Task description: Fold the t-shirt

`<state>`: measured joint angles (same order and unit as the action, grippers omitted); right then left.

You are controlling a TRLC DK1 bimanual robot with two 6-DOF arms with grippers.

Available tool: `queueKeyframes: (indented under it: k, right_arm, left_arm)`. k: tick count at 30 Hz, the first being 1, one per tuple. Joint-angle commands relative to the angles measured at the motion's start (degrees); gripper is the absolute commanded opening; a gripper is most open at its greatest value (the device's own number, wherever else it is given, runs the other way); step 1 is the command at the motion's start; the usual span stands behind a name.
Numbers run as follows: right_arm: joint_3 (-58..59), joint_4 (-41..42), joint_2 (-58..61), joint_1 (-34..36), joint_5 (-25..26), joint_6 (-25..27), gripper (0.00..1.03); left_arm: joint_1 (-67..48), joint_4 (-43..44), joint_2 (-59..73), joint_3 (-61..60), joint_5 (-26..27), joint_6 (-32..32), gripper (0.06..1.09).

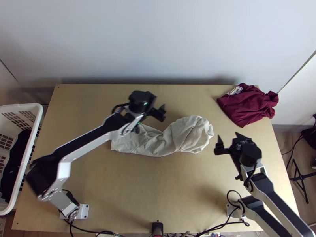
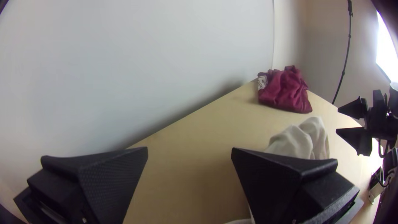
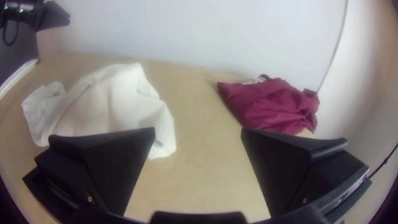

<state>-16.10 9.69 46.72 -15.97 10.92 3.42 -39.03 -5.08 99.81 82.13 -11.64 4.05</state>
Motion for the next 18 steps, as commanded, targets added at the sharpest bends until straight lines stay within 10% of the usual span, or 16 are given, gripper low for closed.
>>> queueKeyframes:
  k: [1, 18]
  right_arm:
    - [-3.41, -0.64, 9.09, -5.74, -2.22, -0.52, 0.96]
    - [-7.11, -4.95, 19.46, -14.97, -6.0, -2.81, 0.91]
  left_arm:
    - [3.69, -1.51, -9.55, -11.73, -0.14, 0.16, 1.04]
    - [7.91, -2.21, -15.87, -18.49, -0.14, -4.58, 1.04]
